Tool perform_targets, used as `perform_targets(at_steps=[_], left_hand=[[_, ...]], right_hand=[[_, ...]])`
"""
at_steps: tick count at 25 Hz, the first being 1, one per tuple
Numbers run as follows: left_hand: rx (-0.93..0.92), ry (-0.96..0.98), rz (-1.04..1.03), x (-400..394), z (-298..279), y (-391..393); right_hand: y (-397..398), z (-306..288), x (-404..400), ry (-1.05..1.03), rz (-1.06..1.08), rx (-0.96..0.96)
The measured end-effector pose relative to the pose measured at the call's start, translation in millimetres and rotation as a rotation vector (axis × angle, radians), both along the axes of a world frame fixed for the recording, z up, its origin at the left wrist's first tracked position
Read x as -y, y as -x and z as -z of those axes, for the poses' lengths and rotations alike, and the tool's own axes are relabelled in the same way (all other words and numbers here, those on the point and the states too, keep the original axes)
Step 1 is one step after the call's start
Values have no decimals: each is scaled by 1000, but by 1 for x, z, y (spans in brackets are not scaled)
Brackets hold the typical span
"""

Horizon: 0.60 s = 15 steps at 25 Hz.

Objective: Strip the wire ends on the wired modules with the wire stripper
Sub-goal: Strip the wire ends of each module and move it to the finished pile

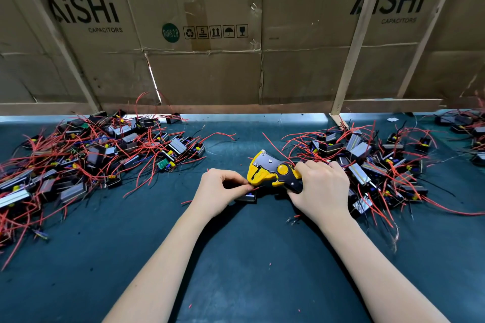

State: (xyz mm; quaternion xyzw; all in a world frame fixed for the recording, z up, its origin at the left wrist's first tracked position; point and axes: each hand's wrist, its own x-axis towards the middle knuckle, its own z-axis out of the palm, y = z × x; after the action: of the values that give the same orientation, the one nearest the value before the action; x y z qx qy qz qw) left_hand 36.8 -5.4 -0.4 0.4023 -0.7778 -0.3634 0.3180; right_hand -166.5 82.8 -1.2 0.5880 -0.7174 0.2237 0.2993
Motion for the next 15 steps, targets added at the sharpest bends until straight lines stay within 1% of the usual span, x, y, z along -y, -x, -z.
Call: perform_targets(at_steps=[3,6,9,12,15], left_hand=[[9,11,-2,0,0,0],[-9,-4,28,-1,0,-1],[17,-40,99,1,0,-4],[-21,-114,200,0,-1,-5],[-25,-62,236,0,-3,-5]], right_hand=[[0,-1,-1,-13,3,33],[1,1,-5,-4,37,19],[-1,4,-7,20,60,2],[-1,7,-6,18,112,-13],[1,10,-5,25,157,29]])
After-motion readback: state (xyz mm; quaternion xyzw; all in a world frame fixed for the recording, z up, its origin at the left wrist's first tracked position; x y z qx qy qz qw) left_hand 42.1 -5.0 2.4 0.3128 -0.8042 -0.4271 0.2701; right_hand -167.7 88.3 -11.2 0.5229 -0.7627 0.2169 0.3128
